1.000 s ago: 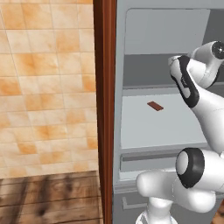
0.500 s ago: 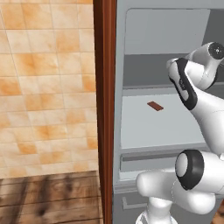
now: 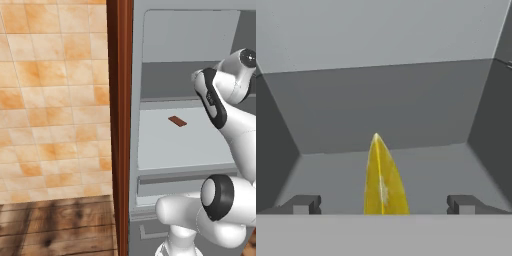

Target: Take the lemon wedge from the fridge and place it on the plate with fish on the dining counter.

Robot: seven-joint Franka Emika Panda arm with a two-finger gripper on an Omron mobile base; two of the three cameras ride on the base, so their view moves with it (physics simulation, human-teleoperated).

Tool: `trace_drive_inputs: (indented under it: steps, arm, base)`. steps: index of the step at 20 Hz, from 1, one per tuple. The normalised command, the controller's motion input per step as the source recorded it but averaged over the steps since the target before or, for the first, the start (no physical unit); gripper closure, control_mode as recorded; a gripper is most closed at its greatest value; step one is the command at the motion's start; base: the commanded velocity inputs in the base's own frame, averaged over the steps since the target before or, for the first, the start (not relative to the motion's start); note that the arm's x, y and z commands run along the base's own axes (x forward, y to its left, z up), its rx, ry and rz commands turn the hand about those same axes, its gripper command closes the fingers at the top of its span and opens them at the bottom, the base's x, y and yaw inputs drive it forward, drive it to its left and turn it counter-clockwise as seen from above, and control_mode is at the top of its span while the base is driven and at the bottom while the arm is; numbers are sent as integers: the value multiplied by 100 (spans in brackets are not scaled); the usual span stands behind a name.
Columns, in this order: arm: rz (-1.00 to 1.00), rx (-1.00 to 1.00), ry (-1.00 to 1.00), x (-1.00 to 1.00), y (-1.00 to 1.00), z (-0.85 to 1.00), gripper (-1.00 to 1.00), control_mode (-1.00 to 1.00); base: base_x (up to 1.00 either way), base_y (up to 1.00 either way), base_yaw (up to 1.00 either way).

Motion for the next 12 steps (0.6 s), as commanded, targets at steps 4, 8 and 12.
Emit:
trace_drive_inputs:
  steps: [4, 8, 12]
  arm:
    - [0, 0, 0, 0, 0, -9, -100, -100]
    - [0, 0, 1, 0, 0, -21, -100, -100]
    - [0, -1, 4, 9, 0, -29, 100, -100]
  base:
    - [0, 0, 0]
    - [0, 0, 0]
    - [0, 0, 0]
